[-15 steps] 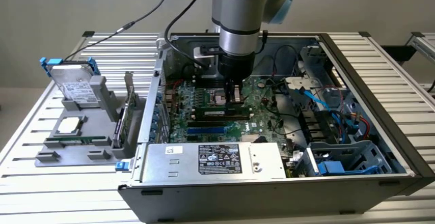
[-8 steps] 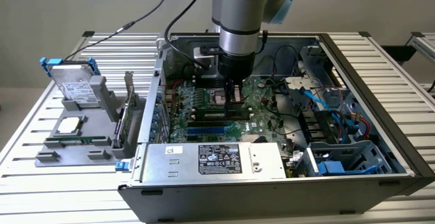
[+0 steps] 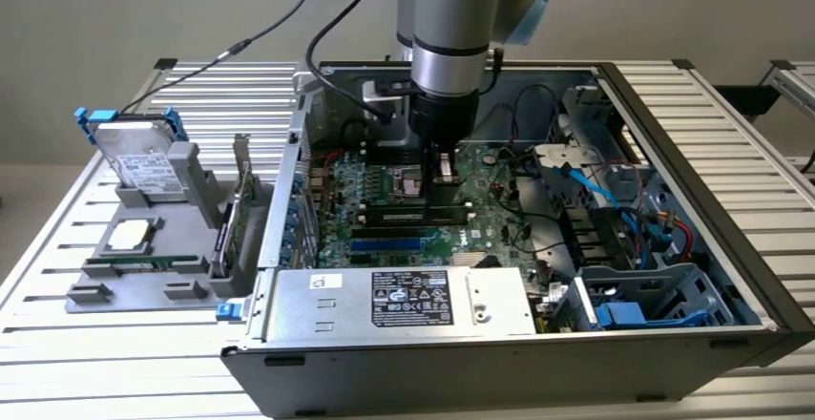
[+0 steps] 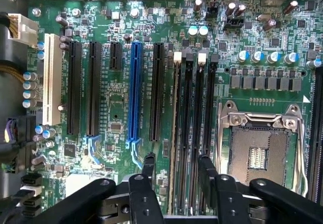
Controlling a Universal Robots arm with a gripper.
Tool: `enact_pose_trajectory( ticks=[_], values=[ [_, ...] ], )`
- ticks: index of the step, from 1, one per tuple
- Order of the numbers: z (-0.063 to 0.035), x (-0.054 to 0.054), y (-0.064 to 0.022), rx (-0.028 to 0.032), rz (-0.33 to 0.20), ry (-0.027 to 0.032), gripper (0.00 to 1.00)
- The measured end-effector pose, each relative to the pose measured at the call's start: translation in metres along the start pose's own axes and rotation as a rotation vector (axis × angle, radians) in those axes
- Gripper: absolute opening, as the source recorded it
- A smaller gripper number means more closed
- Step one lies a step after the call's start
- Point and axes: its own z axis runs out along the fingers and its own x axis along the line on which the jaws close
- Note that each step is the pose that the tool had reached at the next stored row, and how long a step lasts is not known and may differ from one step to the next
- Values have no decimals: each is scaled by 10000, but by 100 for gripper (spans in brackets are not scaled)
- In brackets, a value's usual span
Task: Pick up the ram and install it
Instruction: 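Insert the ram into the slot, then press down the ram until it locks into place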
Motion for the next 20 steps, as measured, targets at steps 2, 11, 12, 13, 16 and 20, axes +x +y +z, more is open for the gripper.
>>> enact_pose_trajectory(
  ticks=[2, 11, 12, 13, 16, 20],
  values=[
    [-60, 5, 2, 0, 1, 0, 47],
    [-122, 8, 5, 0, 1, 0, 32],
    [-122, 8, 5, 0, 1, 0, 26],
    [-122, 8, 5, 0, 1, 0, 20],
    [-122, 8, 5, -1, 1, 0, 10],
    [-122, 8, 5, -1, 1, 0, 10]
  ],
)
